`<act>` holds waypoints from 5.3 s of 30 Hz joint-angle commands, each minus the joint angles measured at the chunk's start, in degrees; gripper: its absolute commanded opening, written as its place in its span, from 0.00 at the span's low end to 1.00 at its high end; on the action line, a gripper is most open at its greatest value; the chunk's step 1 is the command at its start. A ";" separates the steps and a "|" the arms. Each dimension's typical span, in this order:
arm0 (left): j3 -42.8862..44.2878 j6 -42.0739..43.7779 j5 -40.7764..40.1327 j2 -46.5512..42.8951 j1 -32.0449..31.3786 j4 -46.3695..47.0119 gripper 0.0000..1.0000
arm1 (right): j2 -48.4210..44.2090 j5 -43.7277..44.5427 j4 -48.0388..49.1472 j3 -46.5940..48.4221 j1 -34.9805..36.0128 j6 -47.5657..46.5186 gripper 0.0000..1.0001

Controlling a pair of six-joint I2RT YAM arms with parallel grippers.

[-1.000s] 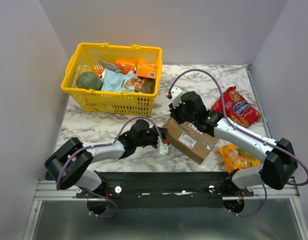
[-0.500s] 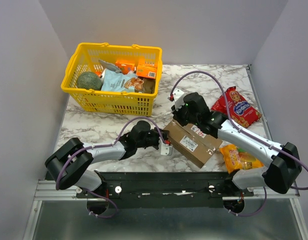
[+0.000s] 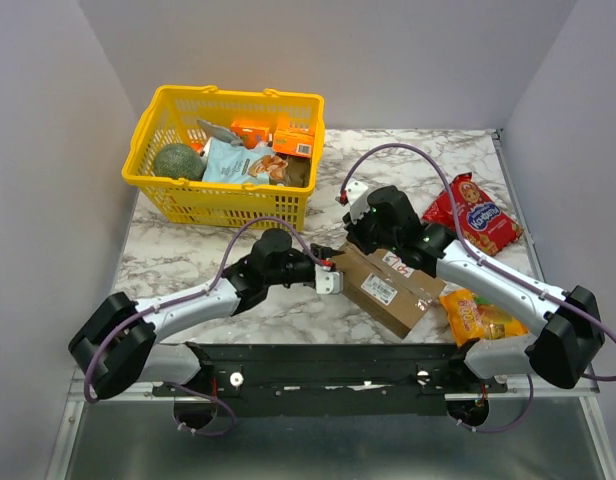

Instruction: Unpack the express box

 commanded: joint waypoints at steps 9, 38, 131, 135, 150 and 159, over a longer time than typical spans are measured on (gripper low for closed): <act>3.38 7.66 7.63 17.43 -6.76 10.43 0.57 | 0.94 -1.54 -4.44 -0.27 0.48 -0.58 0.01; 7.25 2.15 -7.75 24.74 -9.32 -6.28 0.24 | -8.99 2.59 -7.34 -7.38 0.57 -4.71 0.00; 2.77 -2.08 -9.51 21.31 -4.84 -6.62 0.08 | -33.59 4.96 -42.14 -11.78 -1.45 -13.59 0.00; 2.77 -2.52 -9.51 21.58 -4.83 -6.36 0.07 | -35.44 4.88 -45.92 -11.43 -1.54 -13.50 0.00; 3.38 -2.52 -9.33 22.72 -4.83 -6.27 0.05 | -40.89 6.37 -55.85 -8.62 -1.54 -14.02 0.00; 7.24 -3.22 -4.94 19.74 -4.92 -10.92 0.31 | -42.47 11.11 -51.67 -9.40 -1.45 -15.78 0.00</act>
